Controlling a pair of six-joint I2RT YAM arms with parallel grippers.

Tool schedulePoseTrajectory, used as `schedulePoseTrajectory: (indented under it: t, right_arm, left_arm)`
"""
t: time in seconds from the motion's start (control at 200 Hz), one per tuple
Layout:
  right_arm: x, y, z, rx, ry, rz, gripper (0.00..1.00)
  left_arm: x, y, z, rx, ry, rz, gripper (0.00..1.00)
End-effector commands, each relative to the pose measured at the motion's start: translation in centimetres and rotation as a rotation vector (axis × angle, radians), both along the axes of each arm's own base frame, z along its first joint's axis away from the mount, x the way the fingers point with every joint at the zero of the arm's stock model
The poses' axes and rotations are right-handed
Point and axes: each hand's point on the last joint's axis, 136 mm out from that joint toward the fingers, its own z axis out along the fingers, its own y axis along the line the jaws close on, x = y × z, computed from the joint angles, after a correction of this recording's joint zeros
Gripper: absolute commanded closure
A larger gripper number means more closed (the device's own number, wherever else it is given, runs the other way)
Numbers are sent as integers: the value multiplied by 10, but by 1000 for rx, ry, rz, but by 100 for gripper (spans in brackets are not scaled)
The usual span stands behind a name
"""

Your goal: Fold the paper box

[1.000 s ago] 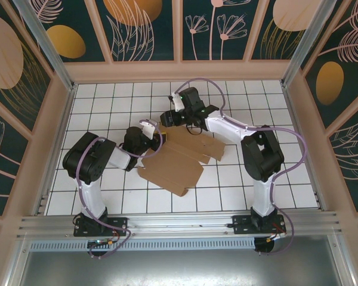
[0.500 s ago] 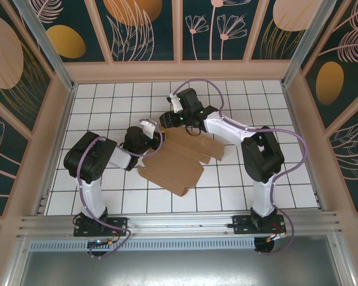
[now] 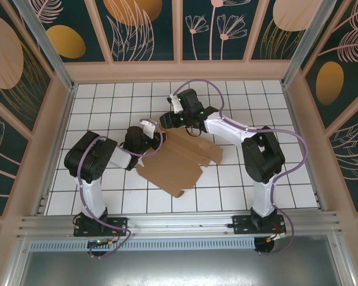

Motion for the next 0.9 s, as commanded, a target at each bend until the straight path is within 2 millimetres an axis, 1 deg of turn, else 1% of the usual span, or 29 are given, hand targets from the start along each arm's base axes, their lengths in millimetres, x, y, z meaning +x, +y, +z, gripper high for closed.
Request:
schedulePoseTrajectory:
  t: [0.0, 0.06, 0.09, 0.13, 0.18, 0.32, 0.395, 0.45, 0.51, 0.611, 0.686, 0.806, 0.861, 0.896]
  right_arm:
    - [-28, -20, -48, -132, 136, 2, 41]
    - [-28, -20, -48, -130, 138, 2, 41]
    - [-28, -20, -48, -130, 138, 2, 41]
    - [-28, -21, -50, -132, 144, 2, 41]
    - [-28, -21, -51, -131, 146, 1, 41]
    - [-26, -20, -48, -119, 145, -1, 41]
    - [-25, -21, -48, -115, 145, -5, 41]
    - [-25, -22, -48, -113, 148, -9, 41]
    - [-25, -23, -49, -109, 152, -11, 41]
    - [-24, -25, -49, -102, 158, -16, 41]
    - [-25, -25, -49, -99, 160, -16, 41]
    - [-26, -26, -51, -102, 164, -17, 41]
    - [-26, -27, -52, -102, 166, -18, 41]
    - [-26, -26, -52, -98, 167, -16, 41]
  left_arm:
    - [7, -1, 19, -23, -52, 12, 77]
    - [7, -1, 21, -22, -54, 12, 77]
    - [7, -1, 21, -22, -53, 11, 79]
    - [7, -2, 20, -19, -49, 8, 85]
    - [7, -2, 20, -18, -47, 6, 100]
    - [7, -1, 18, -9, -46, 6, 100]
    - [6, -1, 20, -12, -53, 7, 79]
    - [5, 0, 22, -15, -58, 7, 73]
    - [5, 1, 24, -14, -62, 11, 70]
    - [4, 2, 28, -13, -73, 17, 70]
    - [4, 2, 30, -15, -76, 17, 74]
    - [4, 1, 36, -25, -85, 14, 75]
    - [4, 1, 36, -26, -85, 12, 79]
    - [5, 1, 38, -29, -86, 11, 83]
